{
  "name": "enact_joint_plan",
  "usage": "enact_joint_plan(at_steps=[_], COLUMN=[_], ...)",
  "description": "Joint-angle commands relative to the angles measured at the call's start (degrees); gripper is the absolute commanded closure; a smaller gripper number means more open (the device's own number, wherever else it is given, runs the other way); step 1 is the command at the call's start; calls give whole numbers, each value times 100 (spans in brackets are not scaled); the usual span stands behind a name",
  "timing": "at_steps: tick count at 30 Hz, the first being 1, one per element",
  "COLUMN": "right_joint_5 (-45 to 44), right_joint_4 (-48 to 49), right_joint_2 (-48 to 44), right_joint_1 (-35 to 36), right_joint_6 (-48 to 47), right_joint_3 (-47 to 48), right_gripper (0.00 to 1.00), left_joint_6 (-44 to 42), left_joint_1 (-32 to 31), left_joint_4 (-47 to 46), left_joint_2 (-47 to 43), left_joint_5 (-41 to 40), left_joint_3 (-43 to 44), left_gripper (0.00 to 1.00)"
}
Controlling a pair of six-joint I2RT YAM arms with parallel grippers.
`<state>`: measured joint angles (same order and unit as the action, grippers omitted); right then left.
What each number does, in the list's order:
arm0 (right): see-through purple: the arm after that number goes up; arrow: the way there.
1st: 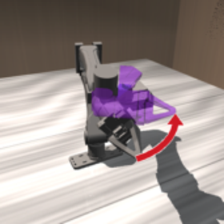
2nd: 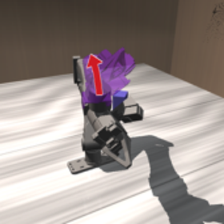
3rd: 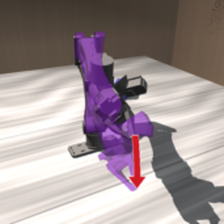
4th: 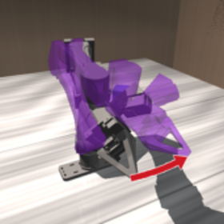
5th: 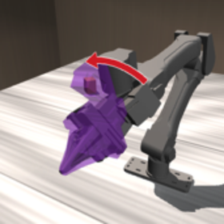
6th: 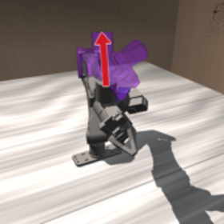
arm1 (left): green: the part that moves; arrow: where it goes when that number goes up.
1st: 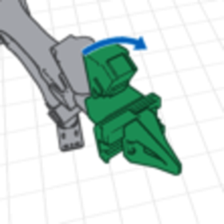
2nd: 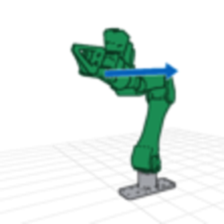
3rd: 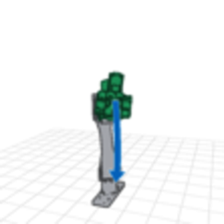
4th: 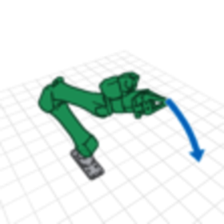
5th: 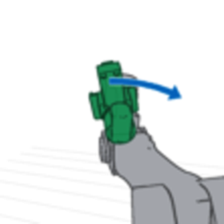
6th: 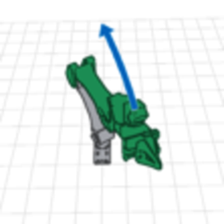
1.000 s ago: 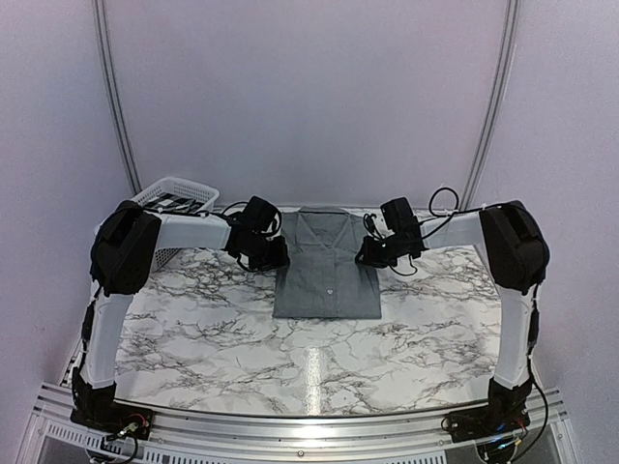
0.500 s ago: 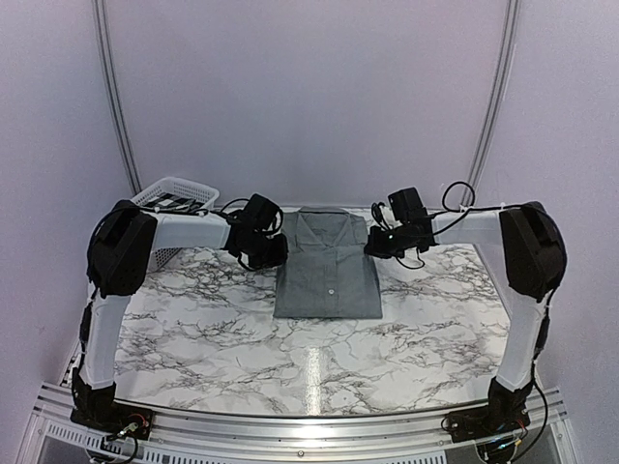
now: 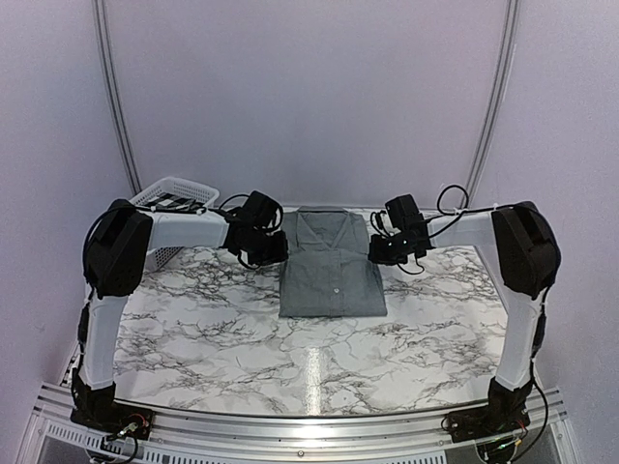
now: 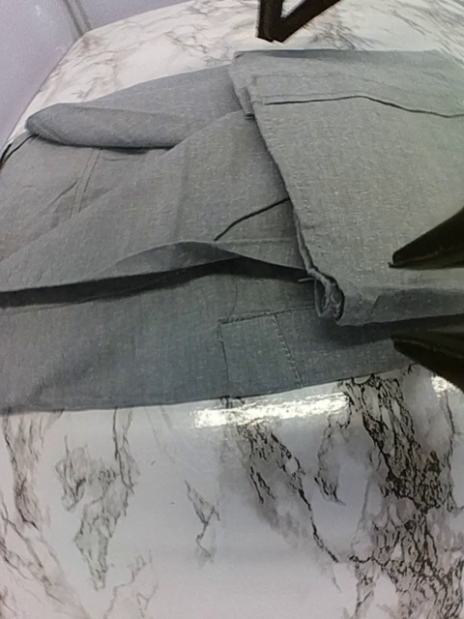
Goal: Fold and stack the long sleeve shirts
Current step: Smooth out the 2/3-rectangle-folded shirt at the center of the board.
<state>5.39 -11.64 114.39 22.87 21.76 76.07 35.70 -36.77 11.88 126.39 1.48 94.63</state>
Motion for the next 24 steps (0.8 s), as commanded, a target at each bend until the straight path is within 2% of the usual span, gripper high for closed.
enact_joint_plan(at_steps=[1,3,8,12,16,24], right_joint_5=[-244,-326,-371,98,943,1653], right_joint_4=[-293,-344,-480,-220,365,1051], right_joint_2=[65,-79,-452,-508,-207,788], right_joint_1=[-9,20,243,531,697,719], right_joint_6=[-154,-177,-168,-74,57,209], right_joint_3=[359,368,427,441,501,822], right_gripper=[73,64,63,78,88,95], left_joint_6=[-83,-122,-67,35,107,267], left_joint_1=[4,4,23,13,12,-43], left_joint_4=[64,75,78,69,63,-192], left_joint_2=[76,-33,-433,-726,-1030,-1522], left_joint_5=[-59,-111,-363,-289,-179,315], left_joint_3=[109,68,-181,-450,-775,-1628], left_gripper=[70,62,61,62,62,63])
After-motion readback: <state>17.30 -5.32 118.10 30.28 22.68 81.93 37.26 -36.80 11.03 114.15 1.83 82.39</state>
